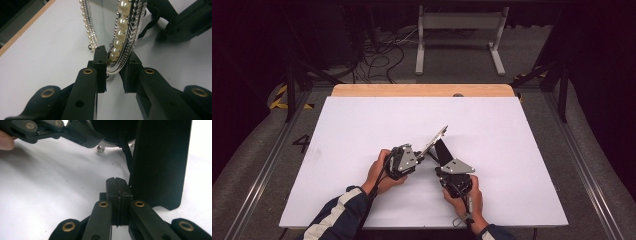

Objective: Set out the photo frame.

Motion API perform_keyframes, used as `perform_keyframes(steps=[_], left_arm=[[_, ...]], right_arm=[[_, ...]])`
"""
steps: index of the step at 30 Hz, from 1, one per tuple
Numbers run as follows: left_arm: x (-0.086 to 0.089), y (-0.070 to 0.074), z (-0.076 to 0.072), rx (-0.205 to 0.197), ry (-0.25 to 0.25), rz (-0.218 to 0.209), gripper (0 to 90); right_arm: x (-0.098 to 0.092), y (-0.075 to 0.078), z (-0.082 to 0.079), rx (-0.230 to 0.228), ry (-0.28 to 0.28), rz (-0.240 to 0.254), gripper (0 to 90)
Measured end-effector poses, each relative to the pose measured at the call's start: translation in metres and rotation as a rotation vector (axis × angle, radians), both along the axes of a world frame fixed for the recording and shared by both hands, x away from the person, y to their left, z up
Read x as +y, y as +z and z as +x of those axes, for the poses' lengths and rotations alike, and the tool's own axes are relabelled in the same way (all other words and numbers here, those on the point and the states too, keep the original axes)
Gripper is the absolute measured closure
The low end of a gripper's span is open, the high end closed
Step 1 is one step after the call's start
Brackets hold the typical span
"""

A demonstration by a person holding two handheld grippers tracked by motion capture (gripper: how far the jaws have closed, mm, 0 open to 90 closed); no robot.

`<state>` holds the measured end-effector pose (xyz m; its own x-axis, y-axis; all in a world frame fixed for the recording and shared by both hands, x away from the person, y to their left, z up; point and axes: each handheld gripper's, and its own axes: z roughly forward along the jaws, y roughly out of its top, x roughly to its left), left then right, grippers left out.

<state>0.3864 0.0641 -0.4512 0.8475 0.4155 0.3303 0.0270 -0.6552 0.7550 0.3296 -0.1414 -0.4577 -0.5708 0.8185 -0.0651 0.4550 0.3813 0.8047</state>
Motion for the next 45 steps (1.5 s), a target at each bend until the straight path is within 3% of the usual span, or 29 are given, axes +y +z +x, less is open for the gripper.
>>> perform_keyframes(steps=[7,22,36,45], left_arm=[[-0.001,0.001,-0.003,0.021,-0.005,-0.01,74.8],[-0.004,0.0,-0.009,0.05,-0.007,-0.039,72.1],[-0.006,0.0,-0.01,0.049,-0.019,-0.048,71.4],[-0.007,-0.001,-0.009,0.071,-0.025,-0.069,70.3]], right_arm=[[-0.008,0.001,0.003,0.025,0.024,0.014,90.0],[-0.019,0.004,0.01,0.033,0.091,-0.019,90.0],[-0.025,0.004,0.014,0.033,0.082,-0.039,90.0],[-0.03,0.003,0.017,0.028,0.085,-0.044,90.0]])
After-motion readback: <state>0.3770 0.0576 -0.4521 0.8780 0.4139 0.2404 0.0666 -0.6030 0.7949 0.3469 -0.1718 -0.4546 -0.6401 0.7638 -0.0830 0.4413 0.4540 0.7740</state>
